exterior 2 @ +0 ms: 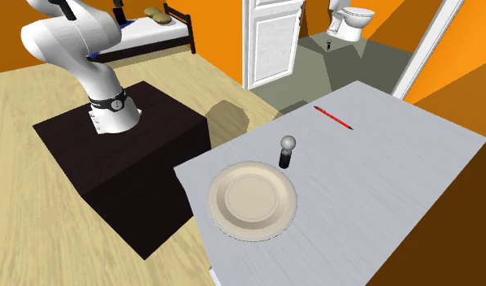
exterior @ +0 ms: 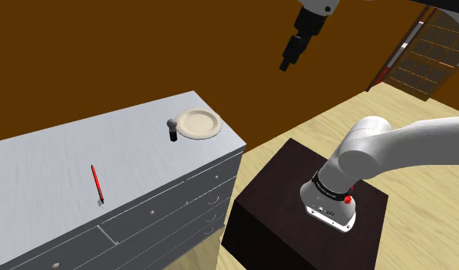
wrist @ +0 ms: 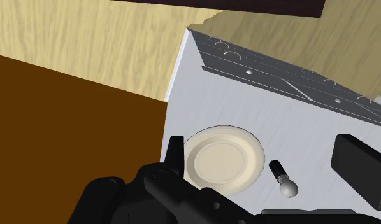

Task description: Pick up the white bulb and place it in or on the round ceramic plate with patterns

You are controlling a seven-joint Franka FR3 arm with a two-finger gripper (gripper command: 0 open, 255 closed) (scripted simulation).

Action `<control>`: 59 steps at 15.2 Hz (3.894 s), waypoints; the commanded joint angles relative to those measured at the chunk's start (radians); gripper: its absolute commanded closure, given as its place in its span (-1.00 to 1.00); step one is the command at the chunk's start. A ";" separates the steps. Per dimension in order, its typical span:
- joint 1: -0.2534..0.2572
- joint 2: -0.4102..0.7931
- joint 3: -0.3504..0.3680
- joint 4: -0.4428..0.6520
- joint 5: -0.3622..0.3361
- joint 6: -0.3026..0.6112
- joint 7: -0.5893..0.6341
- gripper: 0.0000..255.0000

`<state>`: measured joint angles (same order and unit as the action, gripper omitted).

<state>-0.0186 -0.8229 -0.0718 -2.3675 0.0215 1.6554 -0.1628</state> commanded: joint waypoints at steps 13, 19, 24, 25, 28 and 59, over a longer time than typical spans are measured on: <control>0.029 0.282 0.221 -0.043 0.030 0.339 0.252 -1.00; 0.020 0.489 0.326 0.019 -0.019 0.479 0.400 -1.00; 0.008 0.685 0.400 0.113 -0.116 0.562 0.548 -1.00; 0.008 0.727 0.411 0.136 -0.142 0.574 0.580 -1.00; 0.015 0.854 0.434 0.215 -0.227 0.597 0.679 -1.00; 0.161 1.397 0.361 0.631 -0.523 0.623 0.963 1.00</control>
<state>0.1423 0.5740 0.2886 -1.7368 -0.5010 2.2779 0.8004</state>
